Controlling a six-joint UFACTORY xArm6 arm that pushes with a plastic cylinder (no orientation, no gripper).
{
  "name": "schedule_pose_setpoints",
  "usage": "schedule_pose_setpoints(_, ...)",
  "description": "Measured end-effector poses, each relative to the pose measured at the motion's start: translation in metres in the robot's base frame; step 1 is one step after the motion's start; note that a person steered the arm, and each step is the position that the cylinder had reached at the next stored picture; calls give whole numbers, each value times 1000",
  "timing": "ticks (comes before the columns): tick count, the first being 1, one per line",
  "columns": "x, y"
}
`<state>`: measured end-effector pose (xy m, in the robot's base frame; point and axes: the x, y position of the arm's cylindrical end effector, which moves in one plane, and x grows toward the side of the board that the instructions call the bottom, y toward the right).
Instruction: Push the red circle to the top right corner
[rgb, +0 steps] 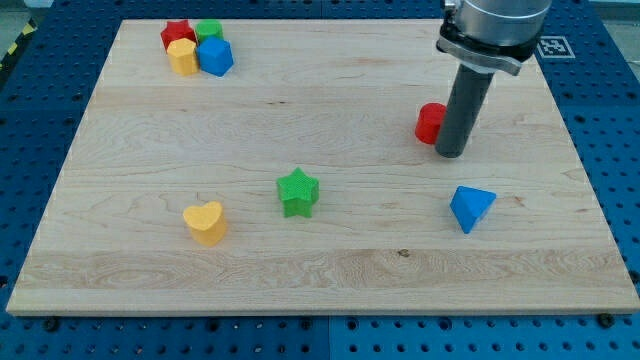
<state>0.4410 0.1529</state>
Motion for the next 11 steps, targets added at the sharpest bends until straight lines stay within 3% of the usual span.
schedule_pose_setpoints(3,-7,-9)
schedule_pose_setpoints(5,-37,-12)
schedule_pose_setpoints(7,-23,-37)
schedule_pose_setpoints(9,-79,-28)
schedule_pose_setpoints(11,-83,-61)
